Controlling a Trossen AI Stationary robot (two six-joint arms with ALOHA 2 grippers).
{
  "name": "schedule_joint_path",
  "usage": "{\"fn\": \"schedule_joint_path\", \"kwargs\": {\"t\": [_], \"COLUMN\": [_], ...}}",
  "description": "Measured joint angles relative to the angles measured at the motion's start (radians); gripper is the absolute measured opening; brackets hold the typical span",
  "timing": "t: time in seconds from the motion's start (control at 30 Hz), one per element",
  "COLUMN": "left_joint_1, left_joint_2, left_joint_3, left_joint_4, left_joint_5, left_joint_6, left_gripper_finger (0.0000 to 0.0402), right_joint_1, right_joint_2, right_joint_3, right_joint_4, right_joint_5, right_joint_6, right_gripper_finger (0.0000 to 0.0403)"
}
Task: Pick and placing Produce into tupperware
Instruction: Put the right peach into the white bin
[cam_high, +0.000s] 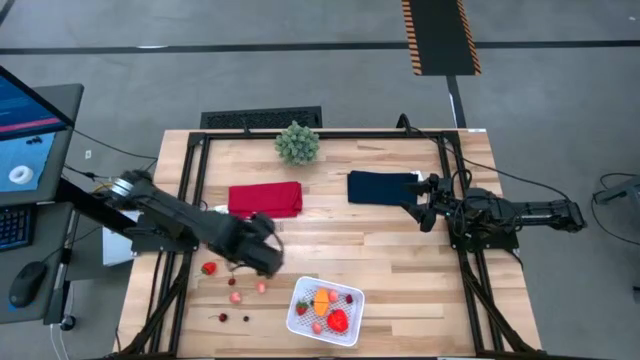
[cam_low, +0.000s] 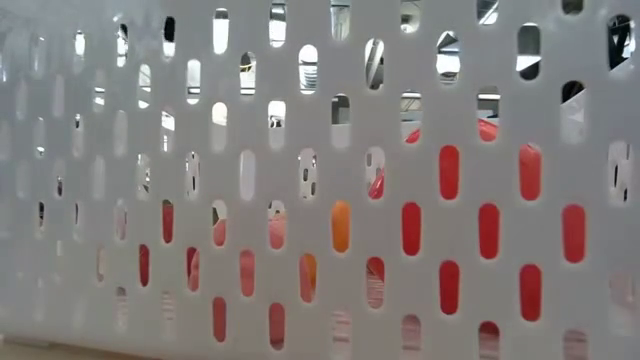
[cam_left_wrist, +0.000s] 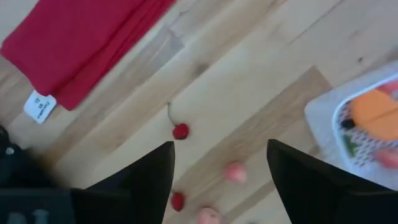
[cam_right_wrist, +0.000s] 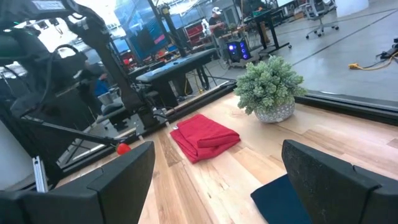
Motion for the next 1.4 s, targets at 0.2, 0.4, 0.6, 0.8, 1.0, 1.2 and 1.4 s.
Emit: {"fn": "schedule_joint_path", "kwargs": {"t": [0.2, 0.4, 0.6, 0.8, 1.0, 1.2, 1.4], "left_joint_1": [-0.082, -0.148, -0.191, -0.208, -0.252, -0.265, -0.232], "left_joint_2": [-0.292, -0.372, -0.297, -0.196, -0.159, -0.135, -0.043], "left_joint_3": [-0.343, -0.51, -0.544, -0.544, -0.544, -0.544, -0.523], "left_joint_4": [0.269, 0.297, 0.296, 0.411, 0.507, 0.56, 0.588], "left_joint_5": [-0.005, 0.081, 0.115, 0.223, 0.206, 0.154, 0.24], "left_joint_6": [0.105, 0.042, -0.055, -0.055, -0.003, 0.02, 0.034], "left_gripper_finger": [0.024, 0.025, 0.0273, 0.0315, 0.0357, 0.0362, 0.036], "right_joint_1": [0.0, 0.0, 0.0, 0.0, 0.0, 0.0, 0.0], "right_joint_2": [0.0, 0.0, 0.0, 0.0, 0.0, 0.0, 0.0], "right_joint_3": [0.0, 0.0, 0.0, 0.0, 0.0, 0.0, 0.0], "right_joint_4": [0.0, 0.0, 0.0, 0.0, 0.0, 0.0, 0.0], "right_joint_5": [0.0, 0.0, 0.0, 0.0, 0.0, 0.0, 0.0], "right_joint_6": [0.0, 0.0, 0.0, 0.0, 0.0, 0.0, 0.0], "right_gripper_finger": [0.0374, 0.0374, 0.0374, 0.0374, 0.0374, 0.0374, 0.0374]}}
